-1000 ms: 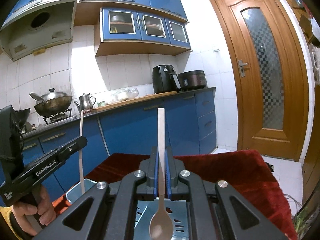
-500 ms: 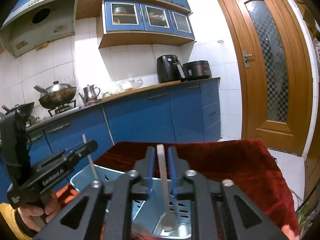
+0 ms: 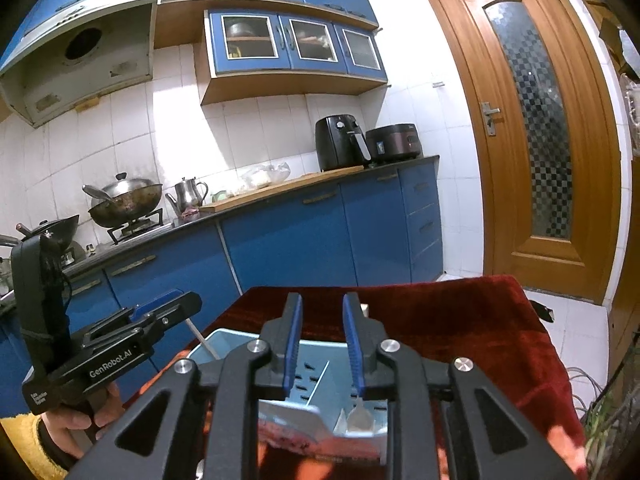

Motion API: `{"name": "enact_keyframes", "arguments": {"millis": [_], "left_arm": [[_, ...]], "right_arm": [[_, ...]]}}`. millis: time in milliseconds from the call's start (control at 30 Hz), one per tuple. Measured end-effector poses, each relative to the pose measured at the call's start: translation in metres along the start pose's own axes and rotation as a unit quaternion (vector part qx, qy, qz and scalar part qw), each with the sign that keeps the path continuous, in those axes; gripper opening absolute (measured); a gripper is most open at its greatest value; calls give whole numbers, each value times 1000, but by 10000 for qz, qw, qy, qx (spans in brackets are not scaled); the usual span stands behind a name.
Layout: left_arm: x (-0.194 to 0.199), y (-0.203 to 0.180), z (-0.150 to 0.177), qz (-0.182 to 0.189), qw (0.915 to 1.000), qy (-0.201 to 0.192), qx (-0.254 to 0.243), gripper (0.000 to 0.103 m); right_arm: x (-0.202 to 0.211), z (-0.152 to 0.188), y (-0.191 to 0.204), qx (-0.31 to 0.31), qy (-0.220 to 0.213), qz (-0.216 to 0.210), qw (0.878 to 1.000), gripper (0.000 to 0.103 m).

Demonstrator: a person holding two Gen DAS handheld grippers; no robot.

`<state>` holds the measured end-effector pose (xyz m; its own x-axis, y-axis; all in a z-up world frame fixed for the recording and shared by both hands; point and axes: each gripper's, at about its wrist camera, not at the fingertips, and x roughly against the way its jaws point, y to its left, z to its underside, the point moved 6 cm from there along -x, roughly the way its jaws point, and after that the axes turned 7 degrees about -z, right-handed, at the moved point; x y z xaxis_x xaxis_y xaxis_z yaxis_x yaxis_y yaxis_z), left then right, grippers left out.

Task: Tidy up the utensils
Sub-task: 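Open both tools to drop the spoon and chopstick into the holder, then move both tools back down to the remaining utensils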

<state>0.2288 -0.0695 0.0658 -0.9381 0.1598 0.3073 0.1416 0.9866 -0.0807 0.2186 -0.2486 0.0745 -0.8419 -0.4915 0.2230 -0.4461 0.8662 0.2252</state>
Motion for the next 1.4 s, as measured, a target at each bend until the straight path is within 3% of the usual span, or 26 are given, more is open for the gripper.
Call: {"name": "enact_keyframes", "arguments": {"millis": [433, 733, 1033, 1400], "left_arm": [[46, 2, 11, 47, 9989, 446, -110, 35], [66, 6, 32, -35, 9961, 868, -165, 35], [78, 8, 70, -70, 9862, 1638, -249, 35], [79, 5, 115, -87, 9723, 2313, -327, 35]], "right_arm": [[44, 4, 24, -87, 246, -17, 9997, 24], [64, 25, 35, -218, 767, 34, 9968, 24], [77, 63, 33, -647, 1364, 17, 9885, 24], [81, 111, 31, -834, 2031, 119, 9755, 24]]}}
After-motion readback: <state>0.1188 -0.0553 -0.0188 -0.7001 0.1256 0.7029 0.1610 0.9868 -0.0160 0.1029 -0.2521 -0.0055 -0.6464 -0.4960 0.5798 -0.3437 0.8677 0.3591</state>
